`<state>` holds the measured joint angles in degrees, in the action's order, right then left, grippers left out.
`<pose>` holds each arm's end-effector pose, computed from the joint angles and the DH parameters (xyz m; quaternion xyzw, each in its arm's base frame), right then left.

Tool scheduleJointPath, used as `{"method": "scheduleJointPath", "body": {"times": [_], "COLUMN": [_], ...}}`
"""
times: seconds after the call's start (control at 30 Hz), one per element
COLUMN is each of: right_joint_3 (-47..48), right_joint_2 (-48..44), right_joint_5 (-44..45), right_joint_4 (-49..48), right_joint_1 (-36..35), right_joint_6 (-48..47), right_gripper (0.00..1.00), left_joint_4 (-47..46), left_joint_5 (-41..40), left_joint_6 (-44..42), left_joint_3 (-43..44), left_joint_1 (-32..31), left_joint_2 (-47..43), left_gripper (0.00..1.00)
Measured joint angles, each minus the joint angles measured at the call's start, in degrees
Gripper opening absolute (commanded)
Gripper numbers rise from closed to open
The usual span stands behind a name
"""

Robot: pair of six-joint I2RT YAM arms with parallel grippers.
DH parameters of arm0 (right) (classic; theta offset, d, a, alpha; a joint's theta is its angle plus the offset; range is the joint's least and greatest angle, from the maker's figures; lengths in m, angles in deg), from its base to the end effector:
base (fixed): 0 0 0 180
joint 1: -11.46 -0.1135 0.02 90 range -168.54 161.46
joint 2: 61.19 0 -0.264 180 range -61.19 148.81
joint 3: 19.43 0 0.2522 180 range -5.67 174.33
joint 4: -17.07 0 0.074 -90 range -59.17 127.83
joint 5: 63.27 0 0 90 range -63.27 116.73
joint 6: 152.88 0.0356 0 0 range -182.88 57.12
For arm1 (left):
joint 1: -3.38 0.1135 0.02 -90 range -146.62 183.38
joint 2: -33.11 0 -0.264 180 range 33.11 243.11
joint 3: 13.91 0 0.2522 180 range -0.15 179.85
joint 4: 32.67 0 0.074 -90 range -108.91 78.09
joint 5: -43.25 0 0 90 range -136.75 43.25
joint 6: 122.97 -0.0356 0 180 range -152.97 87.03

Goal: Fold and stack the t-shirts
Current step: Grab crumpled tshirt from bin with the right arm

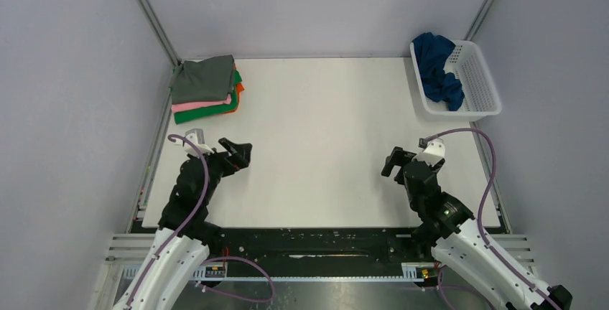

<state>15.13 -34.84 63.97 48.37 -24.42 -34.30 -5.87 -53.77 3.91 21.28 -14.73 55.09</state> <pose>0.1157 0.0571 0.2266 0.1253 0.8003 0.0533 0.5840 0.1220 -0.0353 0.2443 -0.1653 0.7677 -0.2423 0.5698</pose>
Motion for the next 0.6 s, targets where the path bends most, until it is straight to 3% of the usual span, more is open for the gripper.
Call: {"method": "scheduleJointPath", "body": {"times": [0.4, 0.6], "right_joint_3": [20.8, 36.4], "right_joint_2": [16.8, 31.7], "right_joint_5": [-0.7, -13.8], "right_joint_4": [4.9, 5.7], "right_joint_1": [1.6, 20.5], "right_joint_6": [-9.1, -10.4], "right_gripper": [0.99, 1.0], "left_joint_4": [0.2, 0.1], "left_joint_5": [-0.3, -0.3], "left_joint_6": [0.0, 0.0], "left_joint_3": [0.3, 0.3], "left_joint_1": [0.0, 0.0], "left_joint_2": [1.9, 3.3], "left_gripper": [0.99, 0.99]}}
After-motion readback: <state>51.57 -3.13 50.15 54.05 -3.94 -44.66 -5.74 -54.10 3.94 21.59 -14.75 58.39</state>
